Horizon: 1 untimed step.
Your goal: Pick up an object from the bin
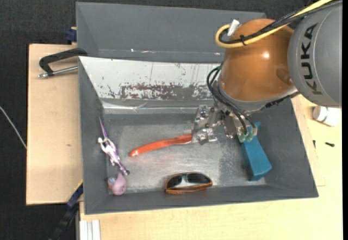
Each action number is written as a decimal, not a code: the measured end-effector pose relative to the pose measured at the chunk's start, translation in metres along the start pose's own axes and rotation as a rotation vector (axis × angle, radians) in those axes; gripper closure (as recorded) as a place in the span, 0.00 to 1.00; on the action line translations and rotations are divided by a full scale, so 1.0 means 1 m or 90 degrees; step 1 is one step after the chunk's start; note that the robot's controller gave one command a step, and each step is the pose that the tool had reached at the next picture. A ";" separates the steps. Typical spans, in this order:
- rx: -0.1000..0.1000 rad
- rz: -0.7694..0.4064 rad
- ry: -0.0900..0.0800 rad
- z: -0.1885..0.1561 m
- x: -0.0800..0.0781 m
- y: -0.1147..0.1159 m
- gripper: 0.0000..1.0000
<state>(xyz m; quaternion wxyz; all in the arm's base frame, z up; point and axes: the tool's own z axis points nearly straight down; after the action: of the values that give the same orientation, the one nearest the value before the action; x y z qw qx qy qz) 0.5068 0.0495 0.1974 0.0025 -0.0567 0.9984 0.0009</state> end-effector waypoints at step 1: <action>0.000 0.002 0.001 0.006 0.001 -0.003 1.00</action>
Offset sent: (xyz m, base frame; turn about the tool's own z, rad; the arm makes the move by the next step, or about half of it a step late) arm 0.0238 0.0410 0.1112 -0.1831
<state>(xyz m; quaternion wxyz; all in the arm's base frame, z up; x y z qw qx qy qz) 0.5066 0.0461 0.1914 0.0014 -0.0553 0.9985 0.0007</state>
